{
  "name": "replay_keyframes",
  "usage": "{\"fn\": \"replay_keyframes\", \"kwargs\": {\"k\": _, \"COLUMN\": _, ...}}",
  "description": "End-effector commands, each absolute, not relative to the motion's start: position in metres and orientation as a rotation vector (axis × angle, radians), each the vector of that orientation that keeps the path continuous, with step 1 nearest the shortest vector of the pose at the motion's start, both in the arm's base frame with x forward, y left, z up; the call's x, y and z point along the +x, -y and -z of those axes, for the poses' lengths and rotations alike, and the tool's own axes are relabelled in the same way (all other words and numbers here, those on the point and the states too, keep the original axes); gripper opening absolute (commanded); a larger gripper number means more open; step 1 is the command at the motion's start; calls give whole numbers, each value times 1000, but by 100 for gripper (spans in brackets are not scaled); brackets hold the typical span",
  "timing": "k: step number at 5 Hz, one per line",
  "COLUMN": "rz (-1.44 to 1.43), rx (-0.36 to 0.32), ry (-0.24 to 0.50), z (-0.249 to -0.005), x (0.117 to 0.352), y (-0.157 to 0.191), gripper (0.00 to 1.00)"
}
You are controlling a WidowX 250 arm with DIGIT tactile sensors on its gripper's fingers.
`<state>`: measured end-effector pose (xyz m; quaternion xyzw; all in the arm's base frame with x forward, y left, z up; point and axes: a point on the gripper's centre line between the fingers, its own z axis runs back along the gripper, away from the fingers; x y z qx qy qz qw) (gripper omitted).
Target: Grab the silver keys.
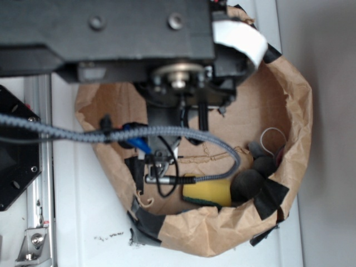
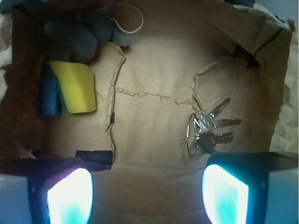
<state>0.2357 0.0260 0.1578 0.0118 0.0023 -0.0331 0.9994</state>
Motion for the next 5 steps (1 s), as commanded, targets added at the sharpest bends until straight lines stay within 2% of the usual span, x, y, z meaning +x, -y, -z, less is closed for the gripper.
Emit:
{"fn": "replay_keyframes", "kwargs": {"k": 1, "rz": 64, "rx": 36, "ry": 29, "z": -164, "x": 236, "y": -28, "gripper": 100}}
{"fn": "replay_keyframes", "kwargs": {"k": 3, "rz": 64, "rx": 36, "ry": 29, "z": -164, "x": 236, "y": -28, "gripper": 100}}
{"fn": "replay_keyframes", "kwargs": {"k": 5, "rz": 52, "rx": 75, "ry": 17, "z": -122, "x": 242, "y": -51, "gripper": 100}}
